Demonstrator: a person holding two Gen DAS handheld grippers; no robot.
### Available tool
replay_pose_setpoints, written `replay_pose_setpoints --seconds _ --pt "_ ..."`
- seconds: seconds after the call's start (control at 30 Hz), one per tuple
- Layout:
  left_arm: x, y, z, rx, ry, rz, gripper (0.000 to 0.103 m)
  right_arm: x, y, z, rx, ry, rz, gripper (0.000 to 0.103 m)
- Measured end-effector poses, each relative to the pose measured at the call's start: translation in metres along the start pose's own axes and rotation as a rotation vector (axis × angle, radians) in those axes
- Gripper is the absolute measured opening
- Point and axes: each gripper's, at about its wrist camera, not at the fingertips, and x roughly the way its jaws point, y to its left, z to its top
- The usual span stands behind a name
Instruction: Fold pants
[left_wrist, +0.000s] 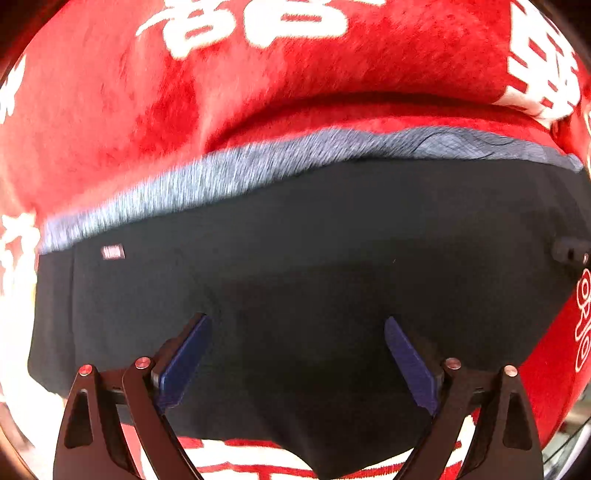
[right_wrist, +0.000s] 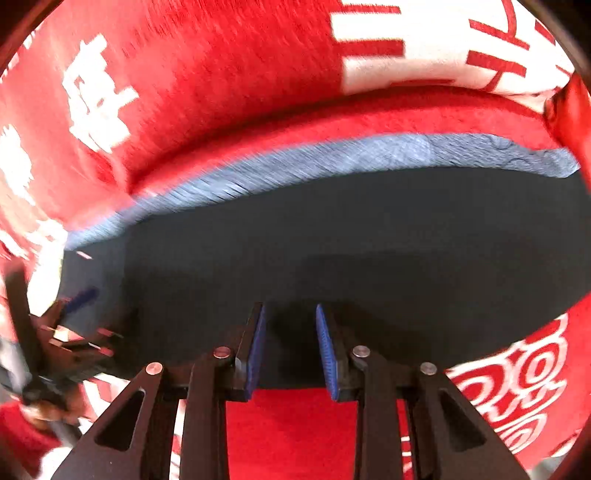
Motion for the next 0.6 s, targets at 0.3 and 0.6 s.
replay_pose_setpoints --seconds 0.3,0.6 --pt "-0.013 0.006 -0.021 -0.129 0.056 0.035 0.103 -0.01 -0.023 -0.014 -0.035 -0.036 0.006 0.034" --pt "-0.05 -0.028 -0.029 -0.079 0.114 0.077 0.103 -0.035 -0.036 -0.041 0.071 0.017 0.038 0.067"
